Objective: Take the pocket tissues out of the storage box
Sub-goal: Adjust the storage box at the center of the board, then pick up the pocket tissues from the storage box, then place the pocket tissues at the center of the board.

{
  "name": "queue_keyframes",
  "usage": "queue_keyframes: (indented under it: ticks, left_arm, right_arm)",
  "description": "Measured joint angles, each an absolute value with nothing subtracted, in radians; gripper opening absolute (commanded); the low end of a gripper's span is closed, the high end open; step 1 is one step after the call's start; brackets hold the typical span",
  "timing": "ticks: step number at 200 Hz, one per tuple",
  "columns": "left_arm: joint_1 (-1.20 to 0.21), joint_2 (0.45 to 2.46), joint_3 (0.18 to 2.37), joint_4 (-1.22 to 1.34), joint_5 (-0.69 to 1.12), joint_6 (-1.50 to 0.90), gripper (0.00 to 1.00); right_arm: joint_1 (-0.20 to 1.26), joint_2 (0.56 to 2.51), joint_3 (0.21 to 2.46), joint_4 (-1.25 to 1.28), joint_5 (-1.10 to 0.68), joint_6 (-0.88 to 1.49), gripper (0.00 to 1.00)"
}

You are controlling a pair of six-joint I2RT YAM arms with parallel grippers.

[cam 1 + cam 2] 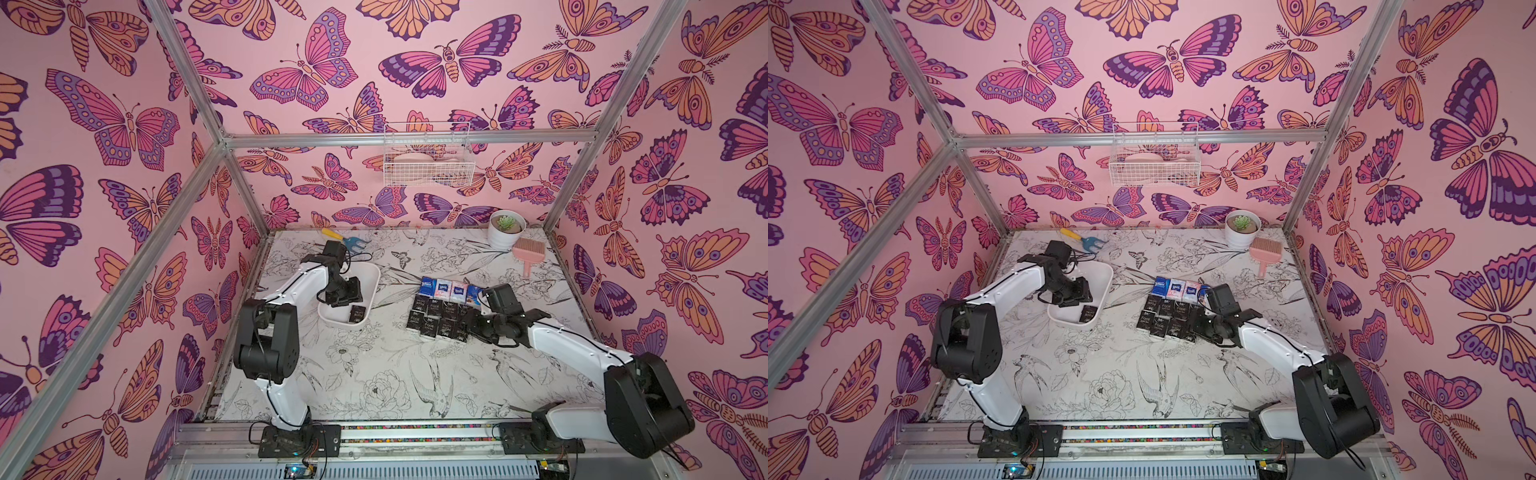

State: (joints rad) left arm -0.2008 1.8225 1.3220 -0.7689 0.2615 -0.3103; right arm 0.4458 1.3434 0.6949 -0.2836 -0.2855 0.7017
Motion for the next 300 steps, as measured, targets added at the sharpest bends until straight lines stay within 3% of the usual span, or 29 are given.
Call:
queue_keyframes:
  ticks: [54,104,160,239,300]
  left_arm:
    - [-0.200,1.879,1.276,-0.770,0.225,-0.315,0.51]
    - [-0.202,1.908,1.268,-0.734,0.251,-0.331,0.27]
    - [-0.203,1.889,1.262,-0.706,0.242,-0.360,0.11]
    - [-0.228,1.755,1.314,-0.706,0.185,-0.379,0.09]
    - [-0.393,1.663,1.443,-0.719,0.169,-0.402,0.10]
  right_arm:
    - [0.446,1.343,0.695,-0.309,-0.292,0.680,0.53]
    - [0.446,1.343,0.696,-0.324,-0.294,0.672,0.52]
    - [0.446,1.328,0.705,-0.365,-0.288,0.663,0.53]
    - [0.440,1.259,0.706,-0.422,-0.261,0.641,0.53]
    - [0.360,1.249,0.708,-0.480,-0.237,0.620,0.53]
